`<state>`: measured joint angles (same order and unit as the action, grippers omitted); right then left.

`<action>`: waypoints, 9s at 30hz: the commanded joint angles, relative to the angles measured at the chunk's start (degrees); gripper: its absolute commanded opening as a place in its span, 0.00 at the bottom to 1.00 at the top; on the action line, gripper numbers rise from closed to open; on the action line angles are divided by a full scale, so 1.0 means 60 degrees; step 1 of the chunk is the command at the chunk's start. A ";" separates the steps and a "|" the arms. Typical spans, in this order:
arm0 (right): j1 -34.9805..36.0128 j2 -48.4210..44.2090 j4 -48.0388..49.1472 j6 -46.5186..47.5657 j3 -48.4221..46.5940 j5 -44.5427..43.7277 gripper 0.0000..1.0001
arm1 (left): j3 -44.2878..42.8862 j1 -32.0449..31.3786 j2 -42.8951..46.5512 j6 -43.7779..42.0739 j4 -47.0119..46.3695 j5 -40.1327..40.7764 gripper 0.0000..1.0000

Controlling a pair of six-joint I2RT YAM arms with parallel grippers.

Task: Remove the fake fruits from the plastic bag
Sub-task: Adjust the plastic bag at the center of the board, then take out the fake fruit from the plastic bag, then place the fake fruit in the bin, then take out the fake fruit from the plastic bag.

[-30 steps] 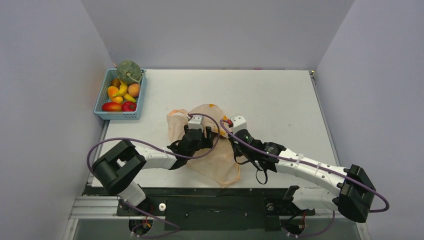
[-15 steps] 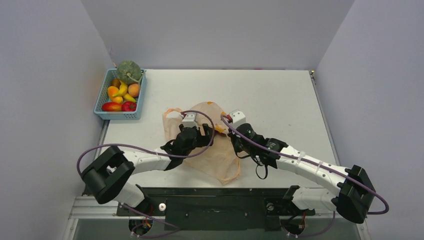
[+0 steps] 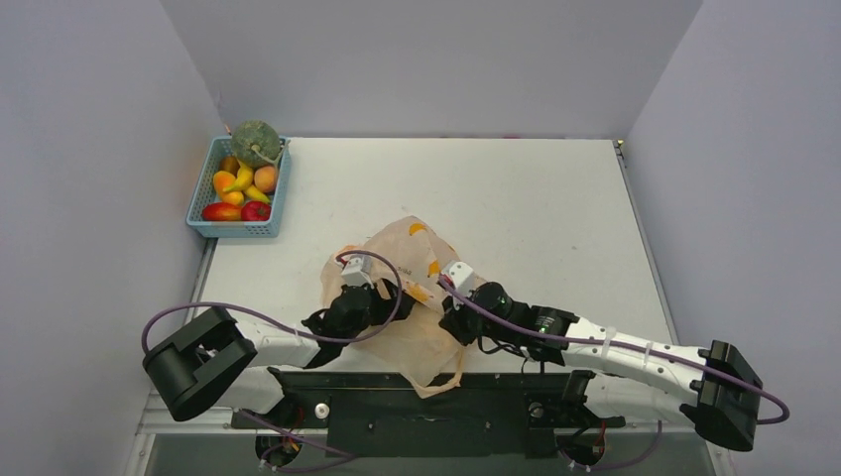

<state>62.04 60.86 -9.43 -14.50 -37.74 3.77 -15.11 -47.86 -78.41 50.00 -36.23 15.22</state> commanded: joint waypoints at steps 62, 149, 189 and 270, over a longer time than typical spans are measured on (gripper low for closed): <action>-0.2359 -0.0868 0.0001 -0.0447 0.0281 -0.0592 0.00 | -0.4462 -0.1298 -0.0638 -0.2378 0.3420 0.0622 0.15; -0.2691 -0.0924 -0.0060 -0.1120 0.0213 -0.0041 0.00 | -1.0271 1.1584 -0.3043 -0.3557 0.7464 -0.2716 0.90; -0.0696 0.0495 0.1182 -0.1797 -0.0523 -0.0397 0.00 | -0.1443 -0.0426 0.5571 0.0488 0.5918 -0.0332 0.74; -0.1334 -0.1700 0.1297 -0.2459 0.2605 0.0016 0.00 | -0.3658 -0.0363 -0.3917 -0.1037 -0.0731 0.2593 0.48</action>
<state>54.35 51.48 -2.00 -29.23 -21.30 5.28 -38.11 -50.78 -106.02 45.56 -42.13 32.01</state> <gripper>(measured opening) 0.002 0.515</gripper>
